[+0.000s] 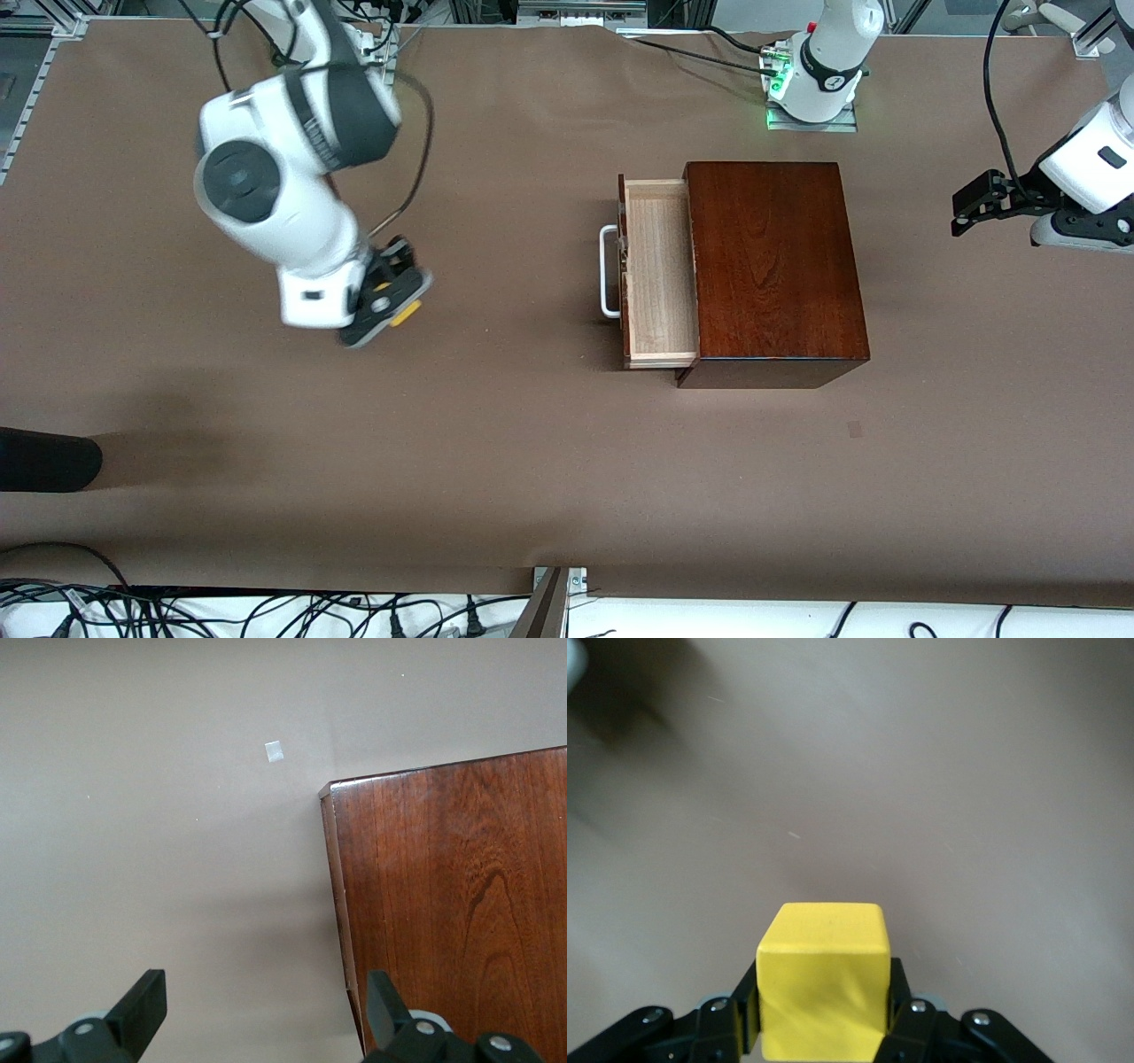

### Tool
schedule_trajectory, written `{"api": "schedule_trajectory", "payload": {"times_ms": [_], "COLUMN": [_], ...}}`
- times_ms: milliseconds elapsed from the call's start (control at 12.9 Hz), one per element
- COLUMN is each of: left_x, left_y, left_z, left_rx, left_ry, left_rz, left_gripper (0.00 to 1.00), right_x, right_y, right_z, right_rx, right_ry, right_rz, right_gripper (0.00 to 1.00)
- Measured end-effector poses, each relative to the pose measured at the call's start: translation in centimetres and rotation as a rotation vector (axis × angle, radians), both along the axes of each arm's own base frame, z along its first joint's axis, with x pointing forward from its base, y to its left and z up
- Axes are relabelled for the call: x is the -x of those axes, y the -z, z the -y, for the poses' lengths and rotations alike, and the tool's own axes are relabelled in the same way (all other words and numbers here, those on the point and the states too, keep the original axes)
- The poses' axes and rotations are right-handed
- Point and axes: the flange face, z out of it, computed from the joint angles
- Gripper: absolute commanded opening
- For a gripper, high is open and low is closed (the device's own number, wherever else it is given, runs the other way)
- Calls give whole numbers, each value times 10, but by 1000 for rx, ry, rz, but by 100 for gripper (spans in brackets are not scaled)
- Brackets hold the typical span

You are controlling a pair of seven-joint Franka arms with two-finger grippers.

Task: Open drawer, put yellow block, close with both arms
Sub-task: 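Carry the yellow block with the right gripper over the open drawer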

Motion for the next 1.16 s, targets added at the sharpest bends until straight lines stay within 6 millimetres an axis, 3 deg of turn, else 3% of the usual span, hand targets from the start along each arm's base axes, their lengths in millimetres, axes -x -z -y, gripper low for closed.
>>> {"api": "schedule_trajectory", "payload": {"times_ms": [310, 465, 620, 775, 930, 1162], "left_x": [0, 0, 0, 1, 1, 1], "left_y": [0, 0, 0, 0, 0, 1], "left_z": [1, 1, 2, 2, 3, 3], "left_rx": [0, 0, 0, 0, 0, 0], "left_ry": [2, 3, 4, 4, 5, 5], "left_rz": [0, -1, -2, -6, -10, -11], "left_gripper": [100, 100, 100, 100, 100, 100], "right_x": [82, 125, 158, 179, 194, 213], "right_y": [-27, -24, -4, 30, 60, 72], "right_z": [-146, -214, -269, -309, -334, -353], "right_rx": [15, 33, 23, 15, 34, 60], "right_ry": [-284, -411, -504, -569, -625, -714], "right_rz": [98, 145, 147, 126, 120, 140], "right_gripper": [0, 0, 0, 0, 0, 0]}}
